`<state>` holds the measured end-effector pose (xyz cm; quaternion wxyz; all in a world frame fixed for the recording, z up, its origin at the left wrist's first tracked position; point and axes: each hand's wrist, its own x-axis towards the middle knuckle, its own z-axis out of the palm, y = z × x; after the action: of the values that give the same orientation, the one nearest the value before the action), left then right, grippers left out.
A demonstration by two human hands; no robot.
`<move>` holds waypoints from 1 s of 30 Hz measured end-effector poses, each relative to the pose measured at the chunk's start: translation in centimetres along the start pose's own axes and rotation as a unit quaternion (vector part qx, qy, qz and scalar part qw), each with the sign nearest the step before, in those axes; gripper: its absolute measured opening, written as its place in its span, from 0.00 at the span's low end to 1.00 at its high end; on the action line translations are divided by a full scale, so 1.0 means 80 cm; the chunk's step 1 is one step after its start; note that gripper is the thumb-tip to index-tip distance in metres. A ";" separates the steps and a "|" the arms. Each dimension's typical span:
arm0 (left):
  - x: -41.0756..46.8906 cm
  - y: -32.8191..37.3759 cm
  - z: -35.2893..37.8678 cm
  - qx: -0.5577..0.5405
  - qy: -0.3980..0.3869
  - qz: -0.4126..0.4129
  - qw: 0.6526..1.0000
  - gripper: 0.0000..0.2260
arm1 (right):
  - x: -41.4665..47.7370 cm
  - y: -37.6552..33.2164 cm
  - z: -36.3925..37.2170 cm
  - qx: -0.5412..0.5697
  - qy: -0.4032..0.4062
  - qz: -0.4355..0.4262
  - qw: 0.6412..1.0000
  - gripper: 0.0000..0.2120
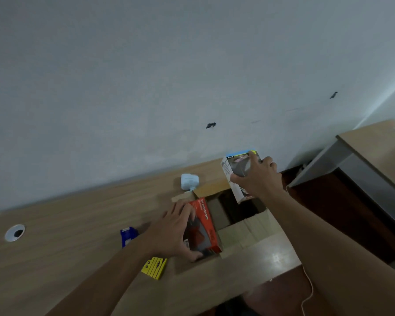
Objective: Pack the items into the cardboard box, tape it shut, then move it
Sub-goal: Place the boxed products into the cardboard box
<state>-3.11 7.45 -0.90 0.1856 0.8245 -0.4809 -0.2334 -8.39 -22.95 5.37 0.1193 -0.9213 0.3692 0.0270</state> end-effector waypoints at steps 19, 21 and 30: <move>0.077 0.021 -0.017 0.057 0.026 -0.012 0.998 0.36 | -0.025 0.063 0.005 -0.004 -0.036 0.017 0.999 0.53; 0.084 0.020 -0.021 0.068 0.038 -0.018 0.997 0.36 | -0.025 0.069 0.006 -0.004 -0.041 0.015 0.999 0.53; 0.113 0.018 -0.022 0.099 0.022 -0.054 0.993 0.38 | -0.024 0.074 0.033 -0.015 -0.093 -0.009 0.995 0.57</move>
<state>0.71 -1.04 -0.55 0.1002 0.8685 -0.4524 -0.1762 -13.76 -25.20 1.91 0.1397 -0.9198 0.3473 0.1173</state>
